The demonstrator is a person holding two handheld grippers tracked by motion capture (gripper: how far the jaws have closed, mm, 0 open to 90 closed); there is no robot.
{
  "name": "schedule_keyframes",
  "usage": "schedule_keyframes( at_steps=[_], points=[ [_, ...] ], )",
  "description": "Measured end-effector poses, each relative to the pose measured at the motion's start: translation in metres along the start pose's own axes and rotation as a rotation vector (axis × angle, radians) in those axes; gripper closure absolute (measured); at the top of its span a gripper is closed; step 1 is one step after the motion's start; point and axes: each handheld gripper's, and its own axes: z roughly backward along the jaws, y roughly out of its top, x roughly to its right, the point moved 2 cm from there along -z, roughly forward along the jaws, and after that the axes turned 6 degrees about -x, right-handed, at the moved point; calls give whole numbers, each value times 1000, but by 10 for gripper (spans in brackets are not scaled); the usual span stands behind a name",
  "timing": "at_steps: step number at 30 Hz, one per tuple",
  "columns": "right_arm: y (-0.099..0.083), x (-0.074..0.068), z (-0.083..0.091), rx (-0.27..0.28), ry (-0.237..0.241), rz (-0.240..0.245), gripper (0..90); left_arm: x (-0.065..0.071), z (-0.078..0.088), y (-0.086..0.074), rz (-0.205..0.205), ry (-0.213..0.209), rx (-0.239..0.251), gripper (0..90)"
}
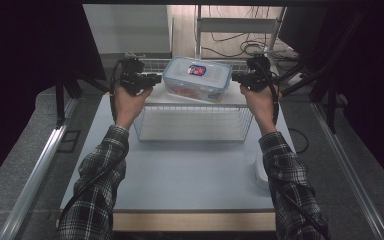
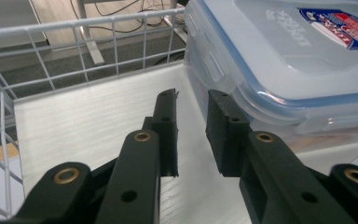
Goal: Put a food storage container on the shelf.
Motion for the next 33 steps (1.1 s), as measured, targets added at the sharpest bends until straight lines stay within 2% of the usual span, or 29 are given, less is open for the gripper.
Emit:
schedule_keyframes(
  at_steps=[1,3,6,10,15,18,21,25,29,32,33],
  points=[
    [1,0,-2,3,-1,-2,892,2,-1,-1,-2,-14,-2,737],
    [2,-1,-5,-1,-4,-7,892,3,0,-3,-22,25,-3,732],
    [2,-2,-11,-13,-13,-8,892,1,-2,-1,5,52,-2,737],
    [1,-2,-14,-24,-27,-2,892,2,-6,-1,17,36,-10,768],
    [2,2,-20,-31,-28,-11,892,8,-3,-6,17,-16,-12,780],
    [1,1,-25,-43,-37,-7,892,12,0,-8,-2,-12,-21,780],
    [-1,-2,-30,-46,-44,-4,892,13,1,-9,-4,-12,-25,772],
    [-1,-3,-27,-53,-48,11,890,12,2,-10,-5,-16,-23,758],
    [-4,-3,-17,-42,-40,26,865,13,8,-14,-28,-17,-23,726],
    [-12,-5,-7,-31,-29,59,819,15,16,-21,-37,-25,-14,676],
    [-15,-5,-4,-26,-11,60,812,15,19,-24,-38,-35,-11,660]
  ],
)
